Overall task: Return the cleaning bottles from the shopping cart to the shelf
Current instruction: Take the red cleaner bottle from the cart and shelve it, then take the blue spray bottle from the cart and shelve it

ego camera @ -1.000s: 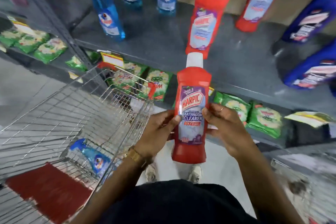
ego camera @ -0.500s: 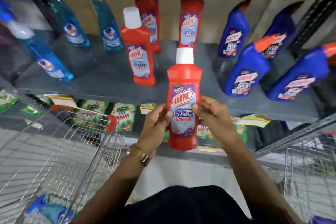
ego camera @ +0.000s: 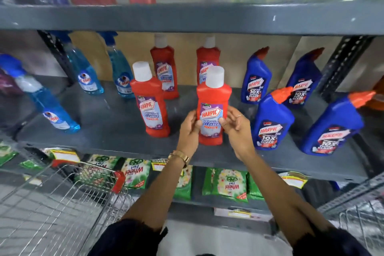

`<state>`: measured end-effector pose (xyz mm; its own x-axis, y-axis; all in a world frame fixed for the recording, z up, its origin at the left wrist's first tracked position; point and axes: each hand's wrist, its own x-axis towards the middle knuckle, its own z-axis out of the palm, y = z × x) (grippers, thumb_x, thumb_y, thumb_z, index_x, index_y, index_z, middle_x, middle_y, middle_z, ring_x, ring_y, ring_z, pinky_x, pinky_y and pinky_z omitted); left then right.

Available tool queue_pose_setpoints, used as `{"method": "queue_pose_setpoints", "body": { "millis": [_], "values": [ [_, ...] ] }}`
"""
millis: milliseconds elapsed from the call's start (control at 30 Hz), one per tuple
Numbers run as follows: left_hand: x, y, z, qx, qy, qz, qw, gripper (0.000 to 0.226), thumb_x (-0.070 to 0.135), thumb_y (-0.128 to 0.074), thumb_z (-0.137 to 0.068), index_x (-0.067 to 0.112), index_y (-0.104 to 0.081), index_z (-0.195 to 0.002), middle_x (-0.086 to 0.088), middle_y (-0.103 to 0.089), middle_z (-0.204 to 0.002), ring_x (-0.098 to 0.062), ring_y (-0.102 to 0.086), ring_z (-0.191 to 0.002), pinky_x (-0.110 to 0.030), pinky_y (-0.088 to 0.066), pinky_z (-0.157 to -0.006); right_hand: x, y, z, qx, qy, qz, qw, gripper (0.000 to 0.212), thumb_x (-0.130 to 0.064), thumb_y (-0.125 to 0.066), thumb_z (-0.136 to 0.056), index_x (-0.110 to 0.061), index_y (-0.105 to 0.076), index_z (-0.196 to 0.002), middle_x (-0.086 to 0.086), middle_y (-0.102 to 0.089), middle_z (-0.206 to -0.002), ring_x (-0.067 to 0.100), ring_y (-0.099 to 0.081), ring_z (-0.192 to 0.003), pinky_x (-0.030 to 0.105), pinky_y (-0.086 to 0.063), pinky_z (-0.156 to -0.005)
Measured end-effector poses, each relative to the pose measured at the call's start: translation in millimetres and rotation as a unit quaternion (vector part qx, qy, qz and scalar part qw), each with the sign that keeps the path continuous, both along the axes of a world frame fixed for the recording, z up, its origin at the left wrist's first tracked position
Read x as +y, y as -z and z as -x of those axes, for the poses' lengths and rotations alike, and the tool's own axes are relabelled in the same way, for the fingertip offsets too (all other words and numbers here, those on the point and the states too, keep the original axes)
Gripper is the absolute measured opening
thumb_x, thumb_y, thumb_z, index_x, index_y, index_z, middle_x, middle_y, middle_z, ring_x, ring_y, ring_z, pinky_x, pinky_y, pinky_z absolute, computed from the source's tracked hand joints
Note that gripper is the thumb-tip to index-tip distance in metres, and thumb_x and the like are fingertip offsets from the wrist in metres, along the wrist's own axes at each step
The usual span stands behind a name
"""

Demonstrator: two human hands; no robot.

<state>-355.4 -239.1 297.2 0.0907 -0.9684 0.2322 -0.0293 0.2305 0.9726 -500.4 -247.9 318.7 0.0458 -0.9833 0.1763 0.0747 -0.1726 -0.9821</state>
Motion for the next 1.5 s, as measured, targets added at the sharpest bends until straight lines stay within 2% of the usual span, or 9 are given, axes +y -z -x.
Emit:
{"method": "queue_pose_setpoints", "body": {
  "millis": [400,500,633,833,933,1100,1267,1367,1500],
  "values": [
    [-9.6,7.2,7.8,0.004,-0.001,-0.018,1.000,0.050,0.036,-0.048,-0.085,0.002,-0.049,-0.122,-0.002,-0.062,-0.110,0.007,-0.062,-0.095,-0.012,-0.050,-0.081,-13.8,19.7,1.7,0.030,0.017,0.015,0.999,0.053,-0.029,-0.062,-0.084,-0.006,-0.048,-0.130,0.015,-0.060,-0.128,0.022,-0.059,-0.116,0.047,-0.049,-0.100],
    [0.3,12.5,4.1,0.031,-0.001,-0.041,0.999,0.061,0.037,-0.062,-0.084,0.003,-0.043,-0.132,-0.012,-0.059,-0.121,-0.001,-0.061,-0.104,-0.016,-0.051,-0.086,3.3,31.0,-5.9,0.048,0.125,0.025,0.991,0.045,-0.021,-0.059,-0.090,-0.010,-0.048,-0.132,0.010,-0.055,-0.135,0.018,-0.054,-0.123,0.041,-0.048,-0.101],
    [40.0,22.2,-25.9,0.039,-0.026,-0.072,0.996,0.038,0.009,-0.052,-0.093,0.008,-0.047,-0.130,-0.015,-0.059,-0.124,-0.002,-0.057,-0.104,-0.014,-0.049,-0.087,54.7,49.0,-32.3,0.050,0.281,0.059,0.956,0.030,-0.026,-0.049,-0.095,-0.014,-0.053,-0.122,0.009,-0.055,-0.119,0.025,-0.055,-0.109,0.044,-0.050,-0.090],
    [149.4,47.6,-133.3,0.047,-0.132,-0.120,0.983,0.023,0.005,-0.049,-0.094,-0.003,-0.059,-0.114,-0.016,-0.067,-0.105,-0.018,-0.066,-0.096,-0.024,-0.057,-0.079,149.0,78.9,-146.5,0.214,0.037,0.063,0.974,0.034,-0.034,-0.036,-0.095,-0.012,-0.061,-0.102,0.009,-0.061,-0.104,0.031,-0.051,-0.107,0.045,-0.036,-0.099],
    [206.4,69.4,-198.5,0.000,-0.260,-0.177,0.949,0.023,-0.010,-0.045,-0.090,-0.008,-0.062,-0.105,-0.012,-0.067,-0.090,-0.001,-0.065,-0.069,-0.009,-0.049,-0.060,182.3,92.2,-211.2,0.254,-0.139,0.065,0.955,0.031,-0.037,-0.037,-0.095,-0.017,-0.061,-0.096,0.002,-0.060,-0.098,0.023,-0.053,-0.098,0.029,-0.038,-0.087],
    [322.0,167.6,-303.8,0.071,-0.450,-0.367,0.811,0.017,-0.002,-0.052,-0.085,0.003,-0.058,-0.099,-0.014,-0.063,-0.074,-0.022,-0.057,-0.058,-0.020,-0.046,-0.052,231.7,128.9,-310.7,0.350,-0.350,0.047,0.868,0.036,-0.036,-0.043,-0.093,-0.008,-0.067,-0.091,0.014,-0.071,-0.086,0.029,-0.063,-0.085,0.042,-0.051,-0.075],
    [407.3,238.9,-344.1,0.004,-0.392,-0.596,0.701,0.039,0.015,-0.063,-0.086,-0.008,-0.049,-0.114,-0.030,-0.059,-0.110,-0.039,-0.058,-0.106,-0.041,-0.044,-0.083,266.7,161.5,-374.1,0.583,-0.355,0.089,0.725,0.030,-0.032,-0.045,-0.089,-0.018,-0.069,-0.100,0.011,-0.073,-0.099,0.032,-0.058,-0.103,0.039,-0.041,-0.089],
    [421.9,268.8,-359.9,-0.052,-0.353,-0.643,0.678,0.058,0.020,-0.061,-0.088,-0.013,-0.035,-0.129,-0.035,-0.053,-0.124,-0.046,-0.052,-0.115,-0.044,-0.041,-0.088,268.6,168.9,-389.2,0.698,-0.353,0.091,0.616,0.028,-0.033,-0.052,-0.084,-0.017,-0.067,-0.100,0.010,-0.071,-0.107,0.029,-0.056,-0.110,0.040,-0.039,-0.094],
    [414.4,308.9,-371.7,-0.036,-0.370,-0.625,0.687,0.038,0.010,-0.064,-0.082,-0.007,-0.053,-0.113,-0.029,-0.060,-0.112,-0.040,-0.061,-0.103,-0.040,-0.048,-0.079,267.7,172.9,-393.8,0.746,-0.358,0.103,0.553,0.022,-0.032,-0.058,-0.082,-0.019,-0.066,-0.097,0.007,-0.072,-0.102,0.026,-0.060,-0.103,0.037,-0.038,-0.088]
  ]
}}
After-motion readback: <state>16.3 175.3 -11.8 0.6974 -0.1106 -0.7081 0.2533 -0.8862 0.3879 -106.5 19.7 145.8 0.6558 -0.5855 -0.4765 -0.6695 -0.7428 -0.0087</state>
